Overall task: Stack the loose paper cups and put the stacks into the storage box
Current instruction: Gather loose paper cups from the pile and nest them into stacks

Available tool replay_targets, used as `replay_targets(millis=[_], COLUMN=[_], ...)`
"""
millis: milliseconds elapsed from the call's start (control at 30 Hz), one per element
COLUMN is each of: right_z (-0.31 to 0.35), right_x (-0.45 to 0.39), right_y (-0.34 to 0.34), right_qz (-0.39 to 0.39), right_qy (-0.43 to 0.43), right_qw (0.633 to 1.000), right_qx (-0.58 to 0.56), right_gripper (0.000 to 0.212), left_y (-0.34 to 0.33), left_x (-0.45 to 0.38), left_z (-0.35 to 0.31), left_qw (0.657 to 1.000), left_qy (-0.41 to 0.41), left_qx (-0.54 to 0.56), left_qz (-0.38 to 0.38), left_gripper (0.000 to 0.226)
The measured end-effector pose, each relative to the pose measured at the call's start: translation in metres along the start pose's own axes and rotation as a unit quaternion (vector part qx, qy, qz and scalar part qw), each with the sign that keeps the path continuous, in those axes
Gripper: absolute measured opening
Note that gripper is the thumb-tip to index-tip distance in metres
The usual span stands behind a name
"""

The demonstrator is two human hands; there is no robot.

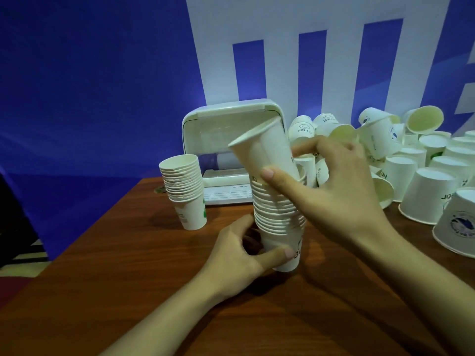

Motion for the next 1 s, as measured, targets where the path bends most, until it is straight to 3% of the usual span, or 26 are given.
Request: replay_targets(millis=[67, 267, 367, 533, 833, 933, 1000], right_z=[-0.003, -0.013, -0.011, -0.013, -0.022, -0.026, -0.033], right_x=[0.0, -0.007, -0.005, 0.003, 0.006, 0.009, 0.014], right_y=[-0.001, 0.0, -0.007, -0.018, -0.02, -0.024, -0.033], right_qz=[0.015, 0.067, 0.078, 0.094, 0.101, 0.109, 0.131], right_qy=[0.0, -0.045, -0.032, -0.005, 0.073, 0.02, -0.042], right_qw=[0.999, 0.977, 0.978, 0.99, 0.99, 0.989, 0.971], right_qx=[0.041, -0.2, -0.191, -0.107, -0.063, -0.096, -0.195], right_gripper=[0.061, 0.073, 0.07, 0.036, 0.05, 0.042, 0.042], left_y=[0.0, 0.0, 0.001, 0.0, 0.001, 0.0, 0.0], left_x=[0.0, -0.001, -0.002, -0.002, -0.001, 0.0, 0.0], left_z=[-0.001, 0.001, 0.002, 0.003, 0.001, -0.001, -0.003], left_qw=[1.0, 1.0, 1.0, 1.0, 0.999, 0.997, 0.996], left_qy=[-0.004, -0.01, -0.014, -0.013, -0.013, -0.014, -0.01], left_qx=[0.0, -0.024, -0.028, -0.018, -0.042, -0.066, -0.074], left_qz=[0.006, 0.002, 0.003, -0.002, -0.022, -0.031, -0.04], left_gripper=[0.046, 0.049, 0.049, 0.051, 0.056, 0.053, 0.053])
Point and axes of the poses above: each hand's wrist, its own x-axis away from the middle knuckle, its own y-axis out of the back of the hand, z = x × y, the point moved 3 cm from there along -x, towards the middle knuckle
